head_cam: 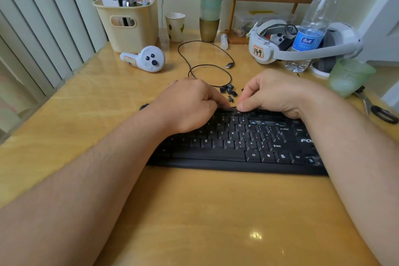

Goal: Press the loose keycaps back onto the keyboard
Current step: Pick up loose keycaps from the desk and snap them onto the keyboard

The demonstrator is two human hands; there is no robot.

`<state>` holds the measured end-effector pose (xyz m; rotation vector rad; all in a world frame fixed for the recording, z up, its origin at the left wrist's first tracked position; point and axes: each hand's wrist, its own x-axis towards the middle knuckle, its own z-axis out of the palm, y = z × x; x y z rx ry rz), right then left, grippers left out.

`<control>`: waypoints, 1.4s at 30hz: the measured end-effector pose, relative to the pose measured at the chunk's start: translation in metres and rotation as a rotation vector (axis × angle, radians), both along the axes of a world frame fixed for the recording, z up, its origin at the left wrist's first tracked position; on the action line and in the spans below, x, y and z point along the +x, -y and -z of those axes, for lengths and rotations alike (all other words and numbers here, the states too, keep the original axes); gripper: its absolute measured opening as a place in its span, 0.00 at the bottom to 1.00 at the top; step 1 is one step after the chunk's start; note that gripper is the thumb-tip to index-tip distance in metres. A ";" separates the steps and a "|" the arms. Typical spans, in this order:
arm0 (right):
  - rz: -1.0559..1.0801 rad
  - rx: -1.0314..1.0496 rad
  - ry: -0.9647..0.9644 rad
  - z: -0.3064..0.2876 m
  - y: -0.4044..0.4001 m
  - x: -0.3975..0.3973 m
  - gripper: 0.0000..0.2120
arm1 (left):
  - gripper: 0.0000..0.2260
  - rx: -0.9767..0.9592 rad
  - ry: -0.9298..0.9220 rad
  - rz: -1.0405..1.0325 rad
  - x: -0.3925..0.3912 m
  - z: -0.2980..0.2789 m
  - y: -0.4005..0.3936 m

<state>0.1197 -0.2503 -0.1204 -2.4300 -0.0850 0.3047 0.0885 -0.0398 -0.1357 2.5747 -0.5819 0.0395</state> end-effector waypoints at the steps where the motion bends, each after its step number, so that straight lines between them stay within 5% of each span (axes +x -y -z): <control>1: 0.002 0.006 -0.009 -0.001 0.001 -0.001 0.06 | 0.20 -0.009 -0.003 -0.005 0.000 -0.001 0.000; 10: -0.019 -0.072 0.182 -0.006 -0.001 -0.002 0.05 | 0.17 -0.031 0.072 -0.141 0.006 0.003 -0.014; 16: -0.240 -0.451 0.348 -0.006 -0.020 0.017 0.16 | 0.15 -0.083 0.076 -0.244 0.006 -0.002 -0.019; 19: -0.302 -0.589 0.355 0.000 -0.024 0.026 0.12 | 0.15 -0.090 0.075 -0.249 0.005 -0.003 -0.019; 26: -0.304 -0.555 0.373 0.004 -0.019 0.028 0.05 | 0.15 -0.125 0.028 -0.245 0.005 -0.002 -0.020; 31: -0.367 -0.309 0.296 -0.001 -0.021 0.022 0.18 | 0.17 -0.139 0.026 -0.286 0.009 -0.001 -0.021; 35: -0.503 -0.407 0.252 0.002 -0.038 0.027 0.25 | 0.15 -0.172 0.047 -0.350 0.013 0.001 -0.025; 42: -0.555 -0.462 0.250 0.001 -0.047 0.027 0.12 | 0.14 -0.189 0.029 -0.361 0.014 0.003 -0.025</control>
